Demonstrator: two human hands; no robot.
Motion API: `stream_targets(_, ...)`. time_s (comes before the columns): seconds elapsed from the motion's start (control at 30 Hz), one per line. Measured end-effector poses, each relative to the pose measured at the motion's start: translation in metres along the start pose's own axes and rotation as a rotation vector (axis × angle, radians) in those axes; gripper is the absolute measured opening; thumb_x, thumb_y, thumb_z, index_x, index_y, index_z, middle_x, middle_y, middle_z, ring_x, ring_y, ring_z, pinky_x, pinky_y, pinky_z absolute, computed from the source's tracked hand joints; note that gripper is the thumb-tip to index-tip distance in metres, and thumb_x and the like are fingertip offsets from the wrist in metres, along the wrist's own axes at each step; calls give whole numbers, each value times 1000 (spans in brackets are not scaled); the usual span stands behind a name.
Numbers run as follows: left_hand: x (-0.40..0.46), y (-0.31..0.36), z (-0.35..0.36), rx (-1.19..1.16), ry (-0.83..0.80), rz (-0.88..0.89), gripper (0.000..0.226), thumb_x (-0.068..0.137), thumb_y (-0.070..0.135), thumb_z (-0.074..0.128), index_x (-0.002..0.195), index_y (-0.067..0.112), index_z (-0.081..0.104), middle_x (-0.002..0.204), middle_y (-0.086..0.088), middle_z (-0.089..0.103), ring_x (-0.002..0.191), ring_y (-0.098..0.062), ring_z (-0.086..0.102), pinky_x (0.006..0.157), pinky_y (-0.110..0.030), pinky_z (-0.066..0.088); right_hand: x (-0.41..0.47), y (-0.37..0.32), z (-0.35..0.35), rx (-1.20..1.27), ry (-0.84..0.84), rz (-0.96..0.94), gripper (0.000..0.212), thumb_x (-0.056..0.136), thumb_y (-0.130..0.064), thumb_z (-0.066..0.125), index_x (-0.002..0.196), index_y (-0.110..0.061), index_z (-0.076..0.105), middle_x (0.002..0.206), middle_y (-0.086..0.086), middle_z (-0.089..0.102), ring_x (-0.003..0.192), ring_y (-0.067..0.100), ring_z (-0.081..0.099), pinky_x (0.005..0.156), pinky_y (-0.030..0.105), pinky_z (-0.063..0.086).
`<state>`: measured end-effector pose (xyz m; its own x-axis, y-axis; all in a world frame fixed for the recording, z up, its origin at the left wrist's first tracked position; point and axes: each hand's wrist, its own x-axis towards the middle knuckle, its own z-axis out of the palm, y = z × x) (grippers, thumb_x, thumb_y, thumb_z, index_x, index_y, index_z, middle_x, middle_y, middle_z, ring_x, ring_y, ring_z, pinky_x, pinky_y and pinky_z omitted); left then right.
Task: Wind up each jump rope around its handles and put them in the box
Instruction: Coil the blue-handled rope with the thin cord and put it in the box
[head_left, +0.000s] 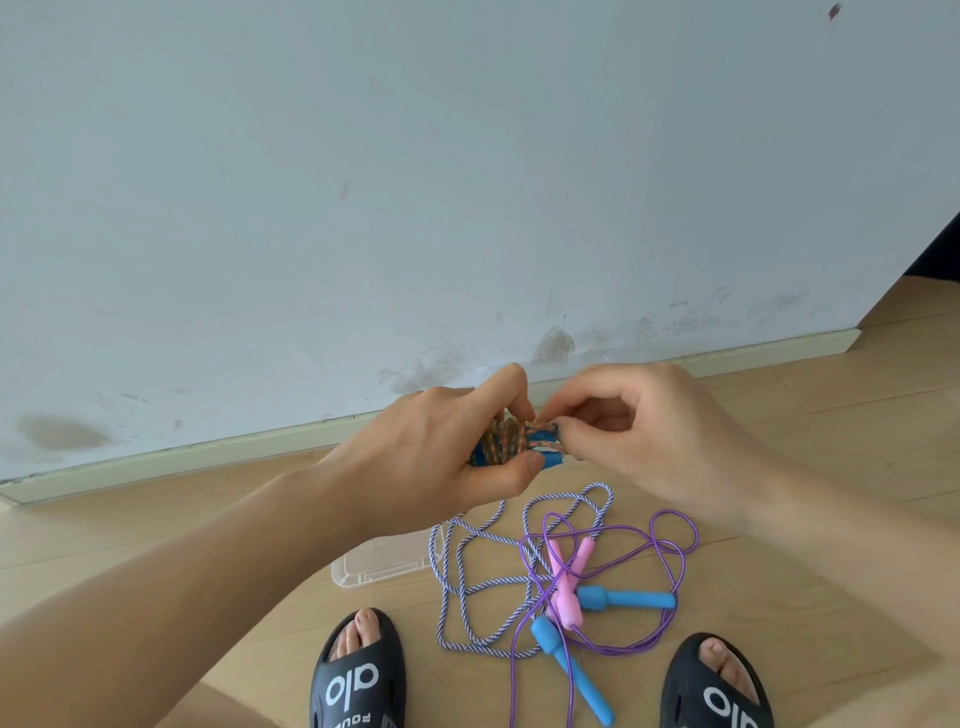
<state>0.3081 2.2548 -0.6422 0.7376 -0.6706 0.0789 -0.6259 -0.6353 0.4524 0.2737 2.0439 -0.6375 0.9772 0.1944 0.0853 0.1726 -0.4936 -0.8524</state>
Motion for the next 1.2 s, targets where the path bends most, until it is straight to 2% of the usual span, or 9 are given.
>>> stream_targets(0.1,0,-1,0,3,8,-3,29,83,60,50,100,42,35,77,8,63,64,-18,54,60,-36,47,1,0,-2,100,-35,87,15,85,-6,67,83,-19,73,77,0,73,72,10,70,74,30,57)
stream_targets(0.23,1,-1,1,-21,-1,2,29,83,59,51,100,41,36,78,7,64,64,-18,54,60,-37,48,-1,-1,-1,113,-17,61,15,85,-3,68,82,-17,73,76,-2,73,74,13,71,69,21,54)
stream_targets(0.47,3,-1,2,34,-21,20,29,83,58,53,94,44,31,75,13,58,66,-16,51,58,-31,43,-3,-2,1,217,-15,64,16,83,-3,70,76,-17,72,85,6,75,85,28,71,82,44,56)
stream_targets(0.57,4,-3,3,21,9,47,29,84,58,53,91,44,29,73,11,57,64,-17,50,56,-32,44,-6,-9,5,130,-68,37,13,85,-6,69,79,-18,72,82,1,74,78,23,69,75,40,56)
stream_targets(0.7,3,-4,-2,-70,40,41,34,79,63,47,102,39,39,78,11,62,68,-17,53,61,-30,46,2,-8,-12,204,98,5,11,87,1,65,84,-9,65,71,-3,65,65,13,60,63,21,49)
stream_targets(0.87,3,-4,0,-61,59,49,34,79,63,48,102,40,39,73,19,57,65,-15,52,59,-29,45,0,-3,-19,145,-23,51,15,84,-3,70,87,-18,70,85,-3,71,79,12,70,72,24,53)
stream_targets(1.0,5,-3,0,-98,51,58,33,79,61,51,100,39,39,72,13,62,64,-18,54,58,-34,46,-2,-4,-15,72,-125,30,17,87,-6,71,91,-22,74,88,-7,74,86,11,71,77,27,57)
stream_targets(1.13,6,-2,0,-117,44,68,33,79,60,52,100,38,39,74,9,64,64,-18,54,58,-33,45,-2,-3,-16,13,-105,-23,13,88,-9,70,91,-21,74,88,-10,72,84,5,69,75,21,54)
stream_targets(1.2,5,-2,0,-113,42,69,34,78,60,52,101,38,39,74,11,63,65,-18,53,57,-30,44,-3,-2,-15,11,-92,-29,10,88,-13,70,89,-22,72,97,-10,70,91,6,69,80,28,56)
